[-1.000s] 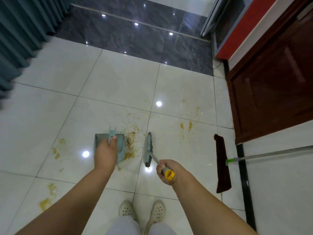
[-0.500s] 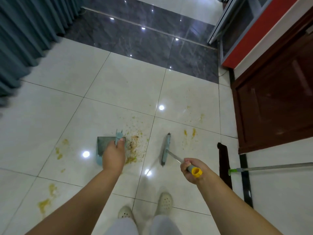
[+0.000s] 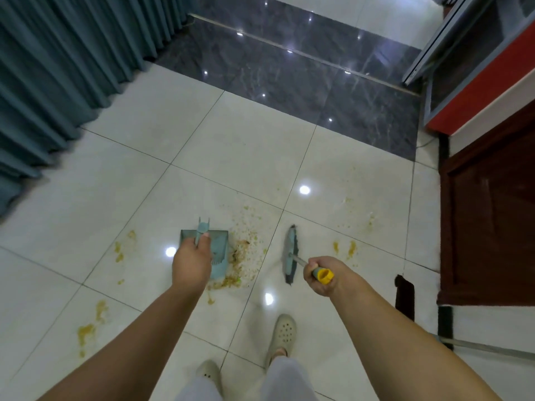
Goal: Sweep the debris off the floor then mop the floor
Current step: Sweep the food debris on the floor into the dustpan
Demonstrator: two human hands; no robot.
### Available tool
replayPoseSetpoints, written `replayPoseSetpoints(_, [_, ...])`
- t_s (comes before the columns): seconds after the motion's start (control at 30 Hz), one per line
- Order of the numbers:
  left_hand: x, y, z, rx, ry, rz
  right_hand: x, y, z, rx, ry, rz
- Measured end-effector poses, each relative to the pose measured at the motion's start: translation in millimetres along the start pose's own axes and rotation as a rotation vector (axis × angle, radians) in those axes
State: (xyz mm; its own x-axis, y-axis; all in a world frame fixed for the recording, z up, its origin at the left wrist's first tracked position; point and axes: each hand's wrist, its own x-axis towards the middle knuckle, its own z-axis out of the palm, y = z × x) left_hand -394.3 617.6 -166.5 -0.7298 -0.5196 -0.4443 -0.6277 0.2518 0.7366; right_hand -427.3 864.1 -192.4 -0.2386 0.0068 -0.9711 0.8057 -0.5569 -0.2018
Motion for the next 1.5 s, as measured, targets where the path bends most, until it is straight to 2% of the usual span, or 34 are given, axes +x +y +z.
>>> replayPoseSetpoints(0.2, [-1, 40, 45, -0.022, 0.068, -0.047, -11, -35, 25, -0.107, -0.063, 0.024])
replayPoseSetpoints(0.4, [-4, 82, 95, -0.007, 0.128, -0.019, -14, -77, -2, -0.054, -0.132, 0.077])
replayPoseSetpoints(0.67, [-6, 116, 149, -0.009, 0.134, 0.011, -21, -143, -63, 0.091, -0.072, -0.005])
replayPoseSetpoints(0.87, [3, 121, 164, -0.021, 0.109, 0.052, -11, -174, -75, 0.198, 0.029, -0.066])
replayPoseSetpoints(1.07, [25, 127, 164, -0.076, 0.079, 0.043, 11, -190, -61, 0.227, 0.096, -0.086])
replayPoseSetpoints(1.23, [48, 128, 160, -0.084, 0.077, -0.001, 27, -183, -25, 0.111, 0.085, -0.032])
replayPoseSetpoints(1.5, [87, 126, 137, -0.030, 0.101, 0.014, 37, -157, 45, 0.007, -0.102, 0.107])
